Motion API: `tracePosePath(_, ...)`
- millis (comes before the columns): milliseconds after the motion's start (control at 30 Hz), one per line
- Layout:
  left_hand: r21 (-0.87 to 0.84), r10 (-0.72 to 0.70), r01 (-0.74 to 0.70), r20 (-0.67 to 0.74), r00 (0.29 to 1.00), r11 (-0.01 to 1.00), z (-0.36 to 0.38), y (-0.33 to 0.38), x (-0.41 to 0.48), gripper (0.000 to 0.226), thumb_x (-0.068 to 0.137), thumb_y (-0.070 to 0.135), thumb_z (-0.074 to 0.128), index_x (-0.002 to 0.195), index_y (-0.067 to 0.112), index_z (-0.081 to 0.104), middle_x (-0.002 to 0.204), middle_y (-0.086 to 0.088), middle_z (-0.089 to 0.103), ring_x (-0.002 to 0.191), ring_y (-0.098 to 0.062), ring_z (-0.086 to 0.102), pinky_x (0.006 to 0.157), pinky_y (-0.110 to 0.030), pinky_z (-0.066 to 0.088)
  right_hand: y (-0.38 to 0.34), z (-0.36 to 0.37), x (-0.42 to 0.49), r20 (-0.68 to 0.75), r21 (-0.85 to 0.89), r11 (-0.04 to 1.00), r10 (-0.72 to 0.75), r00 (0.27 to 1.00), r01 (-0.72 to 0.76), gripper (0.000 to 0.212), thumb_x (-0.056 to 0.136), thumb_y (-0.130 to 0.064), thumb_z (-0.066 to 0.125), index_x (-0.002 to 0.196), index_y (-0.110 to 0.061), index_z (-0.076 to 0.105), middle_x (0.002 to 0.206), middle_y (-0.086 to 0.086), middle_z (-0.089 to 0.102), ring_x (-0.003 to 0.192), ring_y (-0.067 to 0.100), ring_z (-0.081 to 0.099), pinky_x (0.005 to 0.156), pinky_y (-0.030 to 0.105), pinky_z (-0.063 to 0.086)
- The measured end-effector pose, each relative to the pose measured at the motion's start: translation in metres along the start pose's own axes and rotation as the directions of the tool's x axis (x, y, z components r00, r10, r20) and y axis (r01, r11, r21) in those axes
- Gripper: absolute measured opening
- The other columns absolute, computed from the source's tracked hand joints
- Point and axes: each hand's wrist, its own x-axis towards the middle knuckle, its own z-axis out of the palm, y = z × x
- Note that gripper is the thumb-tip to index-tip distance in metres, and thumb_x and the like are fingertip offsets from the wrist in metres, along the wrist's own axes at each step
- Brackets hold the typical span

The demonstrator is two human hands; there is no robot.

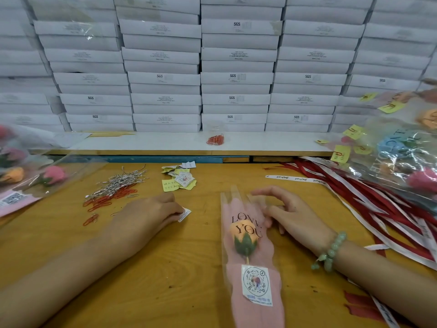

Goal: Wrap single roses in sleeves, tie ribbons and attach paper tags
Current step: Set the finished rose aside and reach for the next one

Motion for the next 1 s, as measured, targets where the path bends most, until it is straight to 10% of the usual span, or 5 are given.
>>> tracePosePath(133,0.006,0.018,-0.019,0.058,0.998,1.000,-0.001,0.002,0.001,0.052,0.090,0.057,0.033,0.124,0.030,0.061,0.101,0.014,0.049,0.094,-0.005,0.053,0.075,-0.027,0.046,0.000,-0.001,0.000,-0.001,-0.033,0.999,0.039,0.999,-0.039,0.042,0.093,-0.005,0.049,0.125,-0.031,0.052,0.061,-0.012,0.063,0.045,-0.003,0.048,0.045,0.014,0.040)
tracePosePath(267,-0.005,0.009,-0.009,0.027,1.000,1.000,0.001,0.003,0.001,0.042,0.093,0.052,0.043,0.123,0.031,0.063,0.115,0.016,0.049,0.098,-0.004,0.054,0.080,-0.028,0.048,0.000,0.000,0.002,-0.004,-0.048,0.998,0.034,0.999,-0.034,0.043,0.092,-0.005,0.052,0.130,-0.025,0.050,0.122,-0.014,0.056,0.050,-0.001,0.051,0.045,0.016,0.042)
tracePosePath(600,-0.022,0.056,-0.056,0.031,0.998,0.998,-0.004,0.001,0.002,0.047,0.092,0.056,0.042,0.129,0.034,0.059,0.111,0.018,0.060,0.106,-0.002,0.055,0.081,-0.023,0.047,0.004,0.001,0.010,0.001,-0.140,0.989,0.042,0.999,-0.041,0.053,0.092,-0.017,0.057,0.140,-0.028,0.039,0.135,-0.011,0.045,0.055,-0.003,0.056,0.049,0.015,0.043)
tracePosePath(800,-0.049,0.072,-0.071,0.033,0.997,0.996,-0.007,-0.002,0.003,0.036,0.096,0.043,0.051,0.128,0.031,0.061,0.119,0.018,0.063,0.110,-0.001,0.055,0.090,-0.022,0.046,-0.003,0.006,0.020,0.043,-0.210,0.977,0.033,0.999,-0.024,0.058,0.081,-0.023,0.073,0.132,-0.029,0.046,0.118,-0.007,0.054,0.045,-0.008,0.048,0.052,0.008,0.041)
tracePosePath(1000,-0.011,0.084,-0.085,-0.067,0.994,0.996,-0.006,0.003,-0.002,0.031,0.097,0.042,0.050,0.123,0.033,0.065,0.114,0.017,0.067,0.105,-0.004,0.061,0.084,-0.028,0.051,-0.002,0.021,0.031,-0.051,-0.062,0.994,0.085,0.995,-0.088,0.017,0.079,-0.022,0.075,0.093,-0.020,0.066,0.073,-0.006,0.066,0.060,0.002,0.061,0.062,0.017,0.050)
